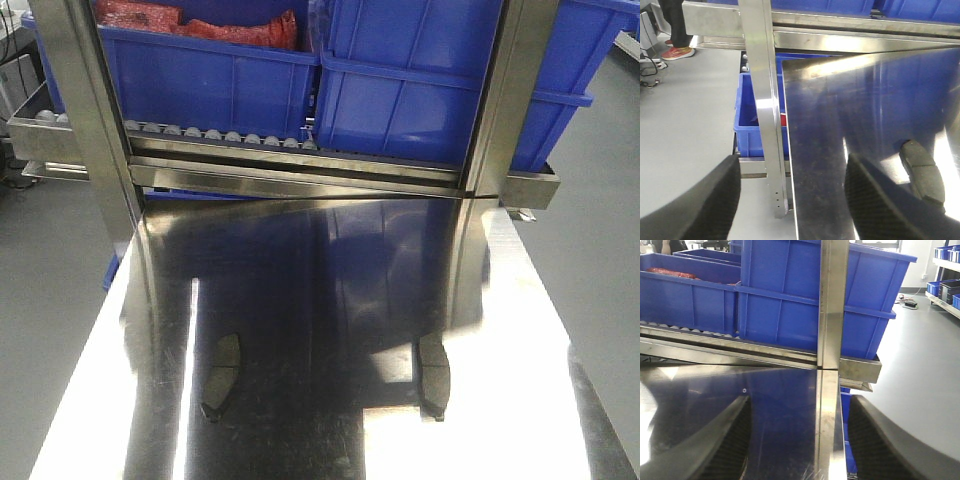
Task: Move and align brake pads A on conveyor
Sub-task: 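Turn and drive up to the steel table with blue bins, then move the left gripper over the brake pad nearest the left arm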
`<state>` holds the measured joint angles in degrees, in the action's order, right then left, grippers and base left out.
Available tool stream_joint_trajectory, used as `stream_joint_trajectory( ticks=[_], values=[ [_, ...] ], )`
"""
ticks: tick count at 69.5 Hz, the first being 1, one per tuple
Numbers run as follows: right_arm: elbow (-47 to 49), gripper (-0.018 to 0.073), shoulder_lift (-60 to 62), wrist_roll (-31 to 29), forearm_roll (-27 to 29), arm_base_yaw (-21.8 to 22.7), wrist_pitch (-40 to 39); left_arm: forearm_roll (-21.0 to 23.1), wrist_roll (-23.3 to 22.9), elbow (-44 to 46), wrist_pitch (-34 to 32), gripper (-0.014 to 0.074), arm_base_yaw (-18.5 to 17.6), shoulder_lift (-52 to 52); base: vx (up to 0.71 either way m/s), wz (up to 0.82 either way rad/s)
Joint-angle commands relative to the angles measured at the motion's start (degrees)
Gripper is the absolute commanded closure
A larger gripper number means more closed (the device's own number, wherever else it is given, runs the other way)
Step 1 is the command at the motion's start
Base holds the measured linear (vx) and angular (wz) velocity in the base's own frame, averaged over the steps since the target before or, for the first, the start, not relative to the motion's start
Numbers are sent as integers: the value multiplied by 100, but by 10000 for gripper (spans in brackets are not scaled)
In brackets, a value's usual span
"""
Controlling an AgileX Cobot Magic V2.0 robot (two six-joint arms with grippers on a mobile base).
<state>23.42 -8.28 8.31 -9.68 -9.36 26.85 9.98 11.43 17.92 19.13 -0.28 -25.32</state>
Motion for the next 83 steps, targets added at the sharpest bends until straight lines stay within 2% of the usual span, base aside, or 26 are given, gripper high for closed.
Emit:
stream_joint_trajectory(
  ticks=[1, 83],
  values=[
    [152, 144, -84, -8, -81, 2, -414, 69, -45, 155, -443, 147, -22, -54, -1, -7],
    [152, 144, -84, -8, -81, 2, -414, 69, -45, 155, -450, 147, -22, -54, 0, -1]
  ],
)
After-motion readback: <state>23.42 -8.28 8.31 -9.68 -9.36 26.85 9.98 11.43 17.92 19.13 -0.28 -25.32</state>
